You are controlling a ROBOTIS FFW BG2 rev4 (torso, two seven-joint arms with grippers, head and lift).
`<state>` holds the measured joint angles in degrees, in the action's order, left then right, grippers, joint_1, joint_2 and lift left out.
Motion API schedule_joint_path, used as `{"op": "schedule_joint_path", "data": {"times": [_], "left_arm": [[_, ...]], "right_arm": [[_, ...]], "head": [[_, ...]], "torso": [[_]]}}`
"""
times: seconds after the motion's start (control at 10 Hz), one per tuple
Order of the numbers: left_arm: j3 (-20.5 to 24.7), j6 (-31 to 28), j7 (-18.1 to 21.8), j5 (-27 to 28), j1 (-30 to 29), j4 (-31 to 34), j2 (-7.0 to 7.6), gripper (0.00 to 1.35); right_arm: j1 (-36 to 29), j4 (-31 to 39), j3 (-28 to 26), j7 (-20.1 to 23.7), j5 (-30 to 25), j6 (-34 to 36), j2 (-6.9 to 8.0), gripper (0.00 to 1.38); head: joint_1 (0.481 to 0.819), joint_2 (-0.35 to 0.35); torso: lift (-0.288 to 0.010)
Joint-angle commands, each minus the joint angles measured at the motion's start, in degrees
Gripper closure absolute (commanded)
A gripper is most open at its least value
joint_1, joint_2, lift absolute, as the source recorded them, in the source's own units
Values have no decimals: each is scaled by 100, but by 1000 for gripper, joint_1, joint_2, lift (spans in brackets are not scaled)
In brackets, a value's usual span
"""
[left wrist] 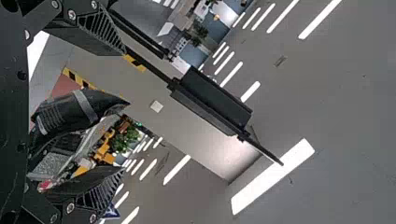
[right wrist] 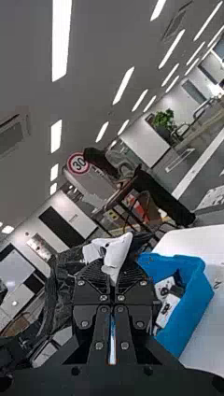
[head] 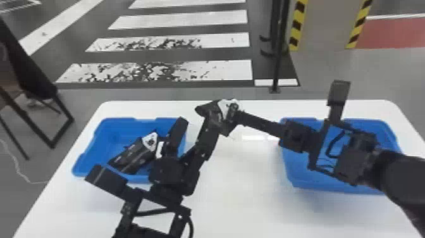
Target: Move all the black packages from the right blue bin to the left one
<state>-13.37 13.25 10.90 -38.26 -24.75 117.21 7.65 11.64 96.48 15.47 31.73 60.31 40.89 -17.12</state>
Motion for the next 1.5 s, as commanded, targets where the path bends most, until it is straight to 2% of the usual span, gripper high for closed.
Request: {"op": "schedule_joint_path", "data": {"times": [0.0,0.2,0.3,0.4,0.5,0.8,1.1,1.2,1.3,1.4], "left_arm": [[0,25,0,45,1,0,0,171],[-34,-3,0,90,29,0,18,171],[34,-31,18,296,29,0,9,317],[194,-369,18,582,-13,155,9,907],[343,-734,-35,879,-56,394,-18,1228],[297,-650,-26,1027,-42,478,0,1208],[285,-481,-26,1096,-42,506,9,1208],[320,-481,-26,1107,-42,506,-9,1208],[560,-467,-79,1313,-42,492,-62,1208],[880,-354,-290,1781,-28,352,-141,1208]], "right_arm": [[130,-79,384,-9,139,2,-2,1124],[214,-93,567,-9,196,-40,-11,1124],[228,-79,590,-9,242,-40,-20,1124],[228,-79,601,-9,299,-82,-20,1124],[256,-79,613,-9,322,-124,-20,1124],[411,-192,624,-53,356,-307,15,1124],[509,-403,659,-70,448,-504,42,1122],[495,-459,693,-70,539,-673,42,1007],[467,-529,693,-70,573,-701,42,765],[341,-571,636,-53,631,-771,33,309]], "head": [[695,155],[695,189],[695,200],[695,204],[695,208],[694,208],[672,199],[669,198],[664,197],[660,201]], "torso": [[-140],[-140],[-140],[-140],[-140],[-140],[-140],[-140],[-140],[-140]]}}
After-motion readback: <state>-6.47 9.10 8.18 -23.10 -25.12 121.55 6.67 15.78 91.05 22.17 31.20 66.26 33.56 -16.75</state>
